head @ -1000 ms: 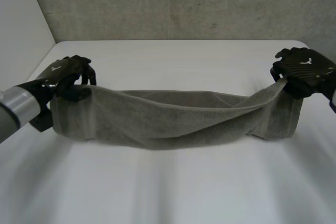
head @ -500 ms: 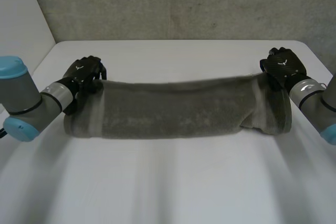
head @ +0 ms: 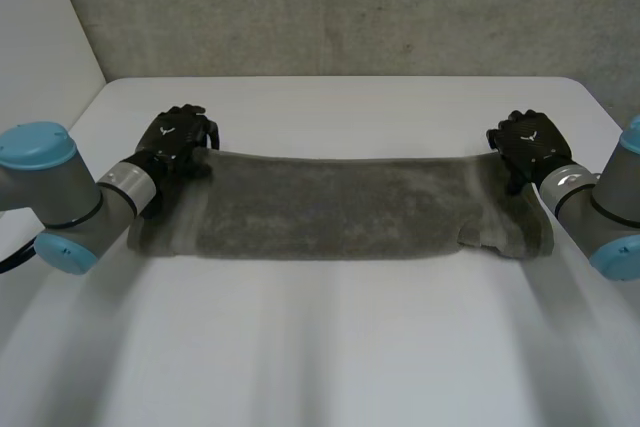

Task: Fold the towel.

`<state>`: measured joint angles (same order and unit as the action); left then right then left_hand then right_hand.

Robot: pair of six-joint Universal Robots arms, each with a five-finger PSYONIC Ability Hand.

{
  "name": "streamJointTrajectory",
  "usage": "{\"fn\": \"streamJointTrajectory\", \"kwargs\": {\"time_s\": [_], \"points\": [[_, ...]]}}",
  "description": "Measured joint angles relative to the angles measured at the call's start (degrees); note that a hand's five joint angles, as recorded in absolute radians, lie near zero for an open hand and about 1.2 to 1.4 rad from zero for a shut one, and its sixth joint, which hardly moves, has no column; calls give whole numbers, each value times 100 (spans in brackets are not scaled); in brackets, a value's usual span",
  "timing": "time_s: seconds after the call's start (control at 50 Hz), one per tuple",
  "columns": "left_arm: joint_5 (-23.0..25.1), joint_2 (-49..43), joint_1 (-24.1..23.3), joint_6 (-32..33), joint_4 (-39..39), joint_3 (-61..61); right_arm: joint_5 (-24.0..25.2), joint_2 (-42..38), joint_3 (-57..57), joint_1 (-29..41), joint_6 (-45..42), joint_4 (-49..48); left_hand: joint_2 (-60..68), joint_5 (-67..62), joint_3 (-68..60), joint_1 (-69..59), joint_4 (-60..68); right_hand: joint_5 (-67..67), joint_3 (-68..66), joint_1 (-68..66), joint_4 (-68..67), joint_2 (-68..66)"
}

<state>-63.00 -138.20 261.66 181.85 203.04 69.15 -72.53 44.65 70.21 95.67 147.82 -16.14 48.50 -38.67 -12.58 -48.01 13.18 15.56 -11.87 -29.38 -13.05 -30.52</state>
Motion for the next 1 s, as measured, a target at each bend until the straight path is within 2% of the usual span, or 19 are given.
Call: {"fn": "streamJointTrajectory", "kwargs": {"time_s": [0.02, 0.06, 0.12, 0.26, 0.38, 0.54, 0.68, 0.76, 0.84, 0.98, 1.0], "points": [[-8, 26, 1, 0, -9, 23, -19, 51, 34, 3, -4, 2, -731, 768, 0, 671, 0, -530, 0, 482, 0, 478], [-23, 86, 4, 0, -30, 69, -53, 160, 103, 6, -12, 6, -1168, 1234, 0, 1109, 0, -1158, 0, 1128, 0, 1140], [-43, 255, 17, -5, -82, 211, -98, 409, 250, 4, -18, 8, -1427, 1616, 0, 1350, 0, -1194, 0, 1505, 0, 1601], [-55, 851, 77, -17, -193, 750, -140, 1234, 824, -26, 18, 42, -1934, 2154, 0, 1790, 0, -1194, 0, 1559, 0, 1606], [-28, 1735, 185, -29, -307, 1631, -113, 2165, 1697, -99, 70, 441, -2163, 2434, 0, 2001, 0, -1194, 0, 1587, 0, 1606], [-36, 2711, 306, -75, -366, 2712, -49, 2587, 2490, -192, 170, 1050, -2388, 2666, 0, 2160, 0, -1176, 0, 1541, 0, 1604], [-62, 2973, 262, -98, -368, 3173, -39, 2369, 2823, -245, 205, 867, -2618, 2875, 0, 2334, 0, -5, 0, 532, 0, 663], [-64, 2972, 211, -99, -369, 3269, -35, 2073, 2892, -272, 205, 413, -2754, 3003, 0, 2418, 0, 883, 0, -449, 0, -360], [-64, 2952, 174, -98, -366, 3279, -31, 1748, 2889, -288, 166, -2, -2841, 3094, 0, 2447, 0, 1307, 0, -918, 0, -784], [-63, 2932, 178, -97, -369, 3274, -43, 1366, 2806, -371, 68, -275, -2963, 3235, 0, 2589, 0, 4826, 0, -4440, 0, -4263], [-63, 2933, 193, -97, -370, 3274, -36, 1417, 2802, -447, 28, -272, -3013, 3271, 0, 2624, 0, 4964, 0, -4550, 0, -4318]]}}
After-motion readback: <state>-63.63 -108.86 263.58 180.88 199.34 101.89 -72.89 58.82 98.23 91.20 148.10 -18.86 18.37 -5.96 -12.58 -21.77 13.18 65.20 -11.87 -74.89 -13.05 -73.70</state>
